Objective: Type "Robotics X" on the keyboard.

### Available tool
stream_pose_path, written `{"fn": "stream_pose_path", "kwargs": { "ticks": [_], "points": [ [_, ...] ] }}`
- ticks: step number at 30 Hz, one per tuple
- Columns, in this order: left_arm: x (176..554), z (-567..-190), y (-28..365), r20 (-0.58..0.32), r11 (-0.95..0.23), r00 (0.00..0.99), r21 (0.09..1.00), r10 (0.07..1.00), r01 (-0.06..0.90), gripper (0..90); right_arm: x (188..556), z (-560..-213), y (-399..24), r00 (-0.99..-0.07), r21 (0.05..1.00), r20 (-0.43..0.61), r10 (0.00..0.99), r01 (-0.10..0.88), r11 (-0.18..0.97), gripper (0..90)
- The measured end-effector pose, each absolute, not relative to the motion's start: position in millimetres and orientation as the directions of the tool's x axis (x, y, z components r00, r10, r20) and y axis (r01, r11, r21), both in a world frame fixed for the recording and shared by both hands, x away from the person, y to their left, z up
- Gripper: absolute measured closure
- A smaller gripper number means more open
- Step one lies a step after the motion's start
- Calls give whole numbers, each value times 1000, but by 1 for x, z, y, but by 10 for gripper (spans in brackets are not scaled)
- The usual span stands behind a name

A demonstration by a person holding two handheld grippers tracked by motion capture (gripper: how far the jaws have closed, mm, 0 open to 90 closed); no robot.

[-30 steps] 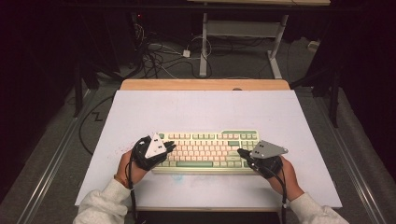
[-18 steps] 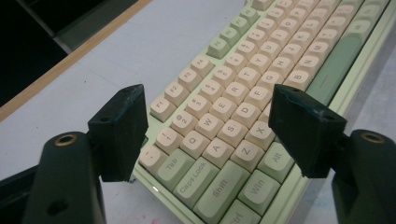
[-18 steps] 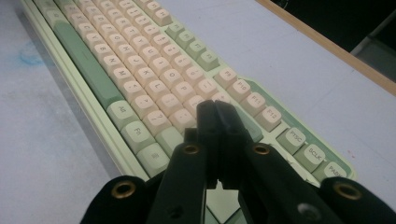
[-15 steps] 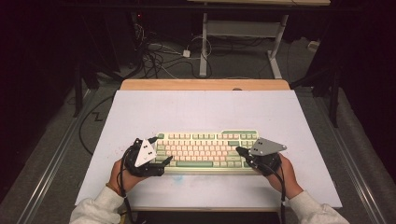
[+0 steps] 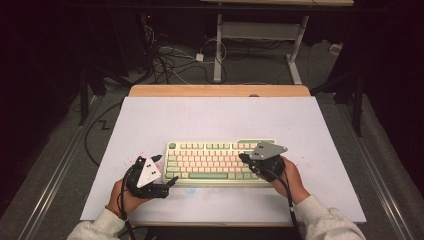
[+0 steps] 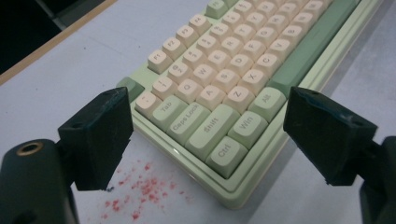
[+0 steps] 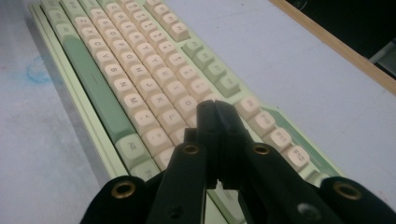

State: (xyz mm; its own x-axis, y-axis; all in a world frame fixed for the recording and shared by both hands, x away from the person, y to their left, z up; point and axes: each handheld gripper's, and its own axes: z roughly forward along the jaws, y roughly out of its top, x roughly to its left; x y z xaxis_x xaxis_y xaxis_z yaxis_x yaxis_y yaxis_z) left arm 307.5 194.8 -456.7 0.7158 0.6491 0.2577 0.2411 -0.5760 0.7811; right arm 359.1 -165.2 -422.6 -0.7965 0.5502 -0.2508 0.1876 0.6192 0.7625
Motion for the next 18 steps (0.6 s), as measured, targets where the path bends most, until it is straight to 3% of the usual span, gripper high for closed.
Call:
{"fn": "stream_pose_path", "kwargs": {
  "ticks": [18],
  "points": [
    [302, -462, 203, 236, -560, 713, 788, 660, 257, 166, 382, -440, -125, -823, 701, -242, 514, 218, 679, 900]
  ]
}}
